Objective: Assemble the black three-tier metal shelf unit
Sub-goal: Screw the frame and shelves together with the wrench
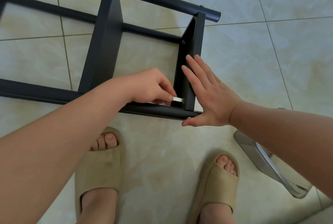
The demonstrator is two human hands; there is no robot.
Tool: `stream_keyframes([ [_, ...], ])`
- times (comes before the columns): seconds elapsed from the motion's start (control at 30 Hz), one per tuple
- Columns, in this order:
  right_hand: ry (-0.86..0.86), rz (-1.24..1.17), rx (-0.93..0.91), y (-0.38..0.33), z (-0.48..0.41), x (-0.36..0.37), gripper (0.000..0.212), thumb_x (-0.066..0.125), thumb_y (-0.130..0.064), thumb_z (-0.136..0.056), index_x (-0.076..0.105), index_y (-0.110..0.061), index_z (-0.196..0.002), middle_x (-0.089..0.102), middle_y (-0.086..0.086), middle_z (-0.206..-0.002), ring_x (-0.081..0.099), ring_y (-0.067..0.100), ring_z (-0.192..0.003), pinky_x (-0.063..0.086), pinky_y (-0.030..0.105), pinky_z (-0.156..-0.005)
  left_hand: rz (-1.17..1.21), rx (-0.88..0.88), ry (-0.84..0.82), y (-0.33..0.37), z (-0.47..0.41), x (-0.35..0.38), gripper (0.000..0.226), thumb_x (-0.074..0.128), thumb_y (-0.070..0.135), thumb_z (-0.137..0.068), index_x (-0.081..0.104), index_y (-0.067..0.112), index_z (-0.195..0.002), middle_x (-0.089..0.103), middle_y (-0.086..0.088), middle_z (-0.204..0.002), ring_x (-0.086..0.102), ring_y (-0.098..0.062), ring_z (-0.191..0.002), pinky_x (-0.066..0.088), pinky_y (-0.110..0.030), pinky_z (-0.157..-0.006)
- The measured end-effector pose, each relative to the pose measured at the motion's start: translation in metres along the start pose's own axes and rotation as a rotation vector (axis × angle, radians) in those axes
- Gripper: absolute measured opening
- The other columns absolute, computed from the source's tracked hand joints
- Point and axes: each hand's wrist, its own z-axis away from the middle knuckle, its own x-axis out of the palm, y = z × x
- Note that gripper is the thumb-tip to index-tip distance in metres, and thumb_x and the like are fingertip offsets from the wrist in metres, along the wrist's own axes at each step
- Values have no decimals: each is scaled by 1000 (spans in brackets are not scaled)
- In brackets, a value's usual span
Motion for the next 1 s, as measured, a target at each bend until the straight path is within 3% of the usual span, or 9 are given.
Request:
stream_keyframes([
  [0.07, 8, -3, -1, 0, 0, 0, 129, 40, -92, -76, 5, 0, -159, -6, 19, -168, -10, 35, -155, 12, 56, -125, -68, 3, 43, -1, -1, -3, 10, 72, 15, -89, 76, 24, -91, 76, 6, -79, 69, -15, -82, 57, -29, -84],
  [0.2, 12, -9, -5, 0, 0, 1, 130, 40, -93, -76, 7, 1, -159, -4, 20, -167, -9, 36, -155, 14, 58, -124, -94, 17, 100, 9, -3, 0, 19, 70, 16, -89, 69, 33, -81, 69, 12, -84, 63, -8, -84, 47, -23, -77],
  [0.33, 15, -9, -4, 0, 0, 1, 129, 40, -92, -75, 8, 1, -159, -3, 21, -167, -8, 36, -155, 14, 57, -124, 239, -124, 56, 18, -8, 12, 13, 63, 12, -95, 69, 22, -89, 69, 2, -94, 64, -13, -92, 55, -28, -80],
  [0.47, 21, -11, -10, 0, -1, 1, 129, 40, -93, -76, 8, 1, -159, -3, 21, -167, -8, 37, -155, 15, 58, -124, 509, -261, 59, 23, -14, 16, 7, 59, 12, -98, 65, 9, -98, 73, -5, -85, 69, -18, -82, 58, -31, -75],
  [0.73, 22, -14, -8, 0, -1, 1, 128, 38, -93, -76, 8, 0, -159, -3, 21, -167, -7, 37, -155, 17, 59, -123, 625, -204, 78, 15, -15, 19, 8, 64, 17, -96, 65, 14, -103, 74, -4, -87, 73, -15, -85, 57, -30, -75],
  [0.87, 24, -13, -8, 0, -1, 1, 129, 38, -93, -76, 9, 2, -159, -2, 21, -167, -7, 37, -155, 16, 58, -123, 639, -165, 119, 14, -16, 20, 26, 70, 18, -93, 63, 12, -117, 75, -1, -82, 73, -13, -81, 56, -28, -75],
  [1.0, 17, -4, -4, 0, -1, 1, 130, 39, -93, -75, 8, 1, -159, -3, 21, -167, -8, 37, -155, 14, 57, -124, 631, -151, 152, 15, -14, 22, 26, 71, 20, -92, 64, 12, -116, 74, 0, -82, 72, -13, -80, 55, -28, -78],
])
